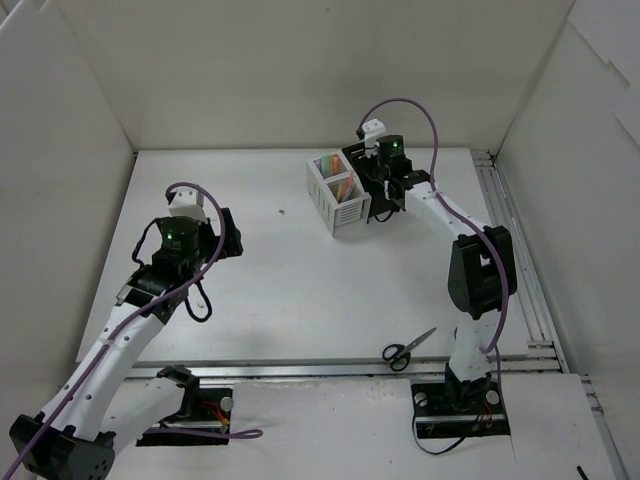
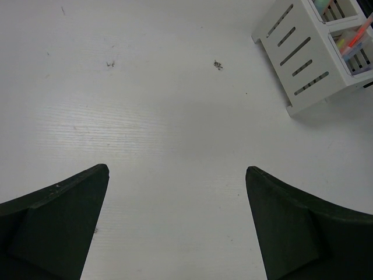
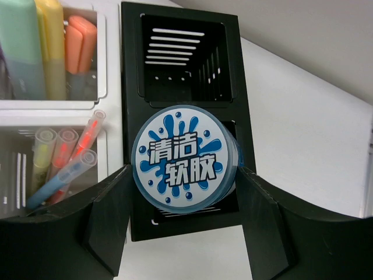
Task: Sort the stationery into containers
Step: Pick up the stationery from the storage box, then place the stationery in the storage box, then move the storage box to the center of the board.
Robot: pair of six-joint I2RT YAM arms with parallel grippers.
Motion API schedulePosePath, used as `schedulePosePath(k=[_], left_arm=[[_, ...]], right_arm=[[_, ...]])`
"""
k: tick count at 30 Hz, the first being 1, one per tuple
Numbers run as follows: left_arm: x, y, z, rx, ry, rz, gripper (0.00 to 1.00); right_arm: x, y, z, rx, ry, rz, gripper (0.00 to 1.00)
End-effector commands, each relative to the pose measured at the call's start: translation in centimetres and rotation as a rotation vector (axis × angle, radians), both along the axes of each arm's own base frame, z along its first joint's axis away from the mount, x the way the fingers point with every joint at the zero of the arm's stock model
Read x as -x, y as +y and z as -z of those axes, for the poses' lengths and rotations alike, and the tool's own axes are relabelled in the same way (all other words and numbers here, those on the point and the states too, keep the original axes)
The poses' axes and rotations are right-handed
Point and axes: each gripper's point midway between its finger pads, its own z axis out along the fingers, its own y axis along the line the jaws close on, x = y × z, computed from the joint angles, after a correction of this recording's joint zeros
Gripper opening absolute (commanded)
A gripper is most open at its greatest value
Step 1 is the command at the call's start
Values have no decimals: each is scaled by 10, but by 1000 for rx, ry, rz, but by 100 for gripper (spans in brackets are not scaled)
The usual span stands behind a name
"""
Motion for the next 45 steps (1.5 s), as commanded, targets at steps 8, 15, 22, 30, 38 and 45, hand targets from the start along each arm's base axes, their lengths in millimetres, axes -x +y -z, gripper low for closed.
schedulePosePath(k=[8, 15, 22, 30, 38, 45], left_arm=[[-10, -4, -14, 37, -40, -4, 99], [-10, -4, -11, 30, -28, -3, 100], [-10, -6, -8, 34, -19, 4, 100], [-7, -5, -11, 38, -30, 4, 100], [1, -2, -13, 39, -48, 7, 100], [8, 2, -13, 32, -58, 10, 100]], right_arm=[[-17, -7, -71, -405, -136, -1, 8], [-20, -29, -37, -457, -49, 87, 9], [-15, -38, -21, -435, -8, 134, 65], [-10, -37, -40, -435, -36, 112, 83], [-1, -43, -76, -463, -95, 134, 86], [-20, -59, -60, -443, -30, 124, 95]])
